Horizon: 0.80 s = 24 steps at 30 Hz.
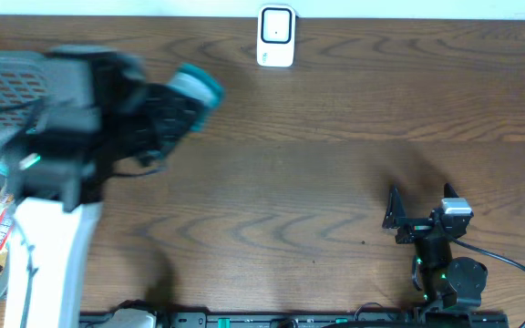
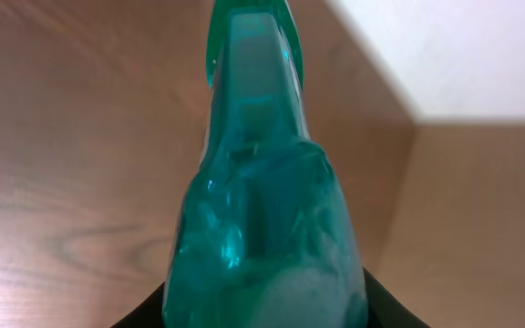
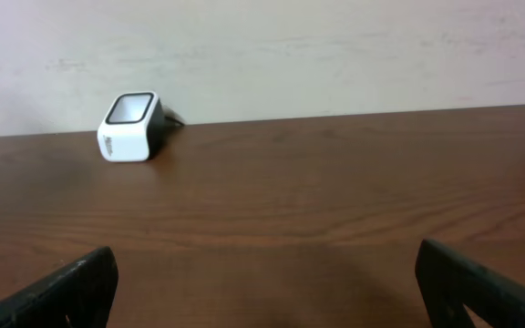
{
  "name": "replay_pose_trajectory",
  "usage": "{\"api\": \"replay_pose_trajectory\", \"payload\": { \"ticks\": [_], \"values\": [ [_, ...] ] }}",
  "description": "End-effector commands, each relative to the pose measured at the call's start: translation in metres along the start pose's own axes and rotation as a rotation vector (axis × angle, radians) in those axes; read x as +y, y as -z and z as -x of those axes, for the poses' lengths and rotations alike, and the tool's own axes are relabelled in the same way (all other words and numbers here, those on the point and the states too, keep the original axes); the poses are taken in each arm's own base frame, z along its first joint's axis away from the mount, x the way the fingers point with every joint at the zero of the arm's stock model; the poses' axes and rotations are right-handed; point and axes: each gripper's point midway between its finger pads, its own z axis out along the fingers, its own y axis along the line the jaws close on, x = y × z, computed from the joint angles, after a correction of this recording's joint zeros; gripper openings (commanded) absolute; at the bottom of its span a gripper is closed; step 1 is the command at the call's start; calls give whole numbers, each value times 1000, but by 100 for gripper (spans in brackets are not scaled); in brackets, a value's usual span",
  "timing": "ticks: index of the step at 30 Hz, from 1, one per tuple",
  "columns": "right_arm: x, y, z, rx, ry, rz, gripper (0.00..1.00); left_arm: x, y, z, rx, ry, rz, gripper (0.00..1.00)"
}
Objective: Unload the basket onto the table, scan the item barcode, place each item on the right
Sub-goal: 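Lift the teal bottle and carry it toward the white scanner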
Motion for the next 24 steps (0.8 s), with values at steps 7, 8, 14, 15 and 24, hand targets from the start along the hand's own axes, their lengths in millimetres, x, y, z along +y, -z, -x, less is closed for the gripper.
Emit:
{"api": "replay_pose_trajectory", "payload": {
  "ticks": [7,8,14,15,24],
  "values": [
    [3,0,-1,2,-8,12,99,20,-131,-42,221,-126,284,28],
    [3,0,-1,2,-9,12,99,26,-143,-45,245,-124,311,28],
    [3,0,-1,2,-8,12,99,68,-195,-43,265,-129,491,28],
    [3,0,-1,2,-8,12,99,73,-201,-44,274,-120,509,28],
    [3,0,-1,2,-8,12,99,108,-208,-30,86,189,709,28]
  ]
}}
